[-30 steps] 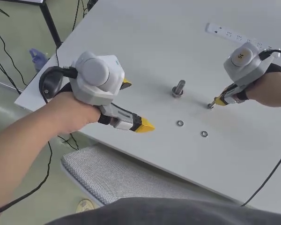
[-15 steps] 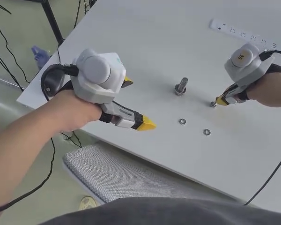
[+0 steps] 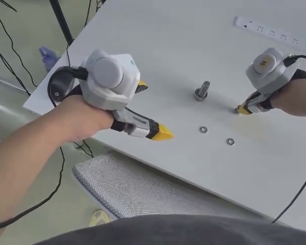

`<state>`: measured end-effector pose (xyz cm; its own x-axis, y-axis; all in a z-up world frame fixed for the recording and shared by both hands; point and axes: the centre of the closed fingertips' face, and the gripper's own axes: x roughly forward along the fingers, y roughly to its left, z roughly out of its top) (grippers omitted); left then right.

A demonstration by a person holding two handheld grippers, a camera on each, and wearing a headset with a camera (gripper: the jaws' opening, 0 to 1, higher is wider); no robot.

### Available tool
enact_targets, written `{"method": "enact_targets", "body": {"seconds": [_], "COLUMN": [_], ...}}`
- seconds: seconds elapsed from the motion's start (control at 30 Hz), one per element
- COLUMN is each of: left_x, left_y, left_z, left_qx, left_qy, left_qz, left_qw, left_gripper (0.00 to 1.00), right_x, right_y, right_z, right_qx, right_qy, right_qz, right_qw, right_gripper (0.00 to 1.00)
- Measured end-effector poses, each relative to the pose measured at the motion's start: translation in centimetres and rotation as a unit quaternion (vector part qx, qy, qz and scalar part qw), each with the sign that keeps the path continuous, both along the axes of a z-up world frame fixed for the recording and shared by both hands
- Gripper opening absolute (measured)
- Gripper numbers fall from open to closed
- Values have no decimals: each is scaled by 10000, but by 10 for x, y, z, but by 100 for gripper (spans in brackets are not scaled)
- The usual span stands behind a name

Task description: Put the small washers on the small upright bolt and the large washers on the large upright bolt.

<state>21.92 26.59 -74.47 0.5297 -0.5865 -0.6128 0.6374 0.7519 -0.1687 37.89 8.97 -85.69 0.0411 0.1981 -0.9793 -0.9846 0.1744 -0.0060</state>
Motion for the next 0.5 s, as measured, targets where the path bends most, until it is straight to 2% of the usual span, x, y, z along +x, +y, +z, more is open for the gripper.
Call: {"method": "enact_targets", "body": {"seconds": [0.4,0.5], "left_x": [-2,-3], "left_y": [7,6], "left_z": [1,0], "left_qx": [41,51], "left_qy": [4,6], "left_qz": [29,9], "left_qw": [10000,10000], "left_gripper": [82,82], "right_x": [-8,-4], "right_y": [3,2], "right_z": [-4,-7], "right_qx": [-80,-122], "right_qy": [10,-14], "right_qz": [72,123], "right_qw": [9999,9998], "right_gripper": [13,13]}}
